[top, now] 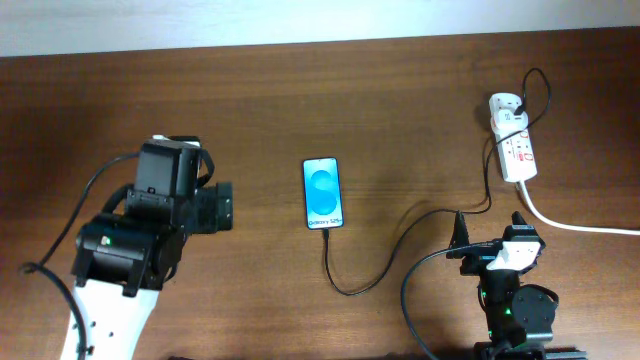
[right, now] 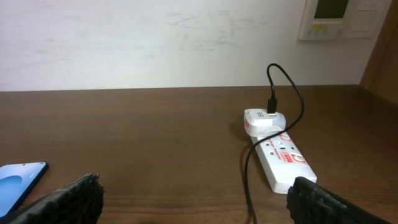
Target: Plug charger to phone and switch on socket
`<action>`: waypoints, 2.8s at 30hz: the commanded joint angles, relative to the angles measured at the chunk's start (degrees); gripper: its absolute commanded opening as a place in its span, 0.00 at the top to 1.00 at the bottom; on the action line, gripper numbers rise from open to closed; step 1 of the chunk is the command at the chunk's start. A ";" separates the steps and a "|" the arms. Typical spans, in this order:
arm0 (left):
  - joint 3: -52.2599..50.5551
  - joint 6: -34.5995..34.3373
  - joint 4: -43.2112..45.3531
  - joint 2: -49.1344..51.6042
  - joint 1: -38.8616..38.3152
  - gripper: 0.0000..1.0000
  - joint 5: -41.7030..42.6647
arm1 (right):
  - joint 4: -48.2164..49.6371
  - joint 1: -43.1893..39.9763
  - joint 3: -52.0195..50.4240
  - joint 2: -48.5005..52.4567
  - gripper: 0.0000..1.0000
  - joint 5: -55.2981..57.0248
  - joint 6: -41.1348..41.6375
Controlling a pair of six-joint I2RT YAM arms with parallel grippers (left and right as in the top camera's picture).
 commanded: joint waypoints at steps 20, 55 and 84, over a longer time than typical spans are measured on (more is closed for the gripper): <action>-70.64 -0.33 59.34 -61.42 3.52 0.01 17.99 | -0.02 -0.33 -0.61 -0.59 0.02 -0.55 -0.35; -73.00 9.97 58.99 -65.42 3.43 0.01 14.53 | -0.02 -0.33 -0.61 -0.59 0.02 -0.55 -0.35; -73.00 9.97 59.04 -65.42 7.48 0.01 14.29 | -0.02 -0.33 -0.61 -0.59 0.02 -0.55 -0.35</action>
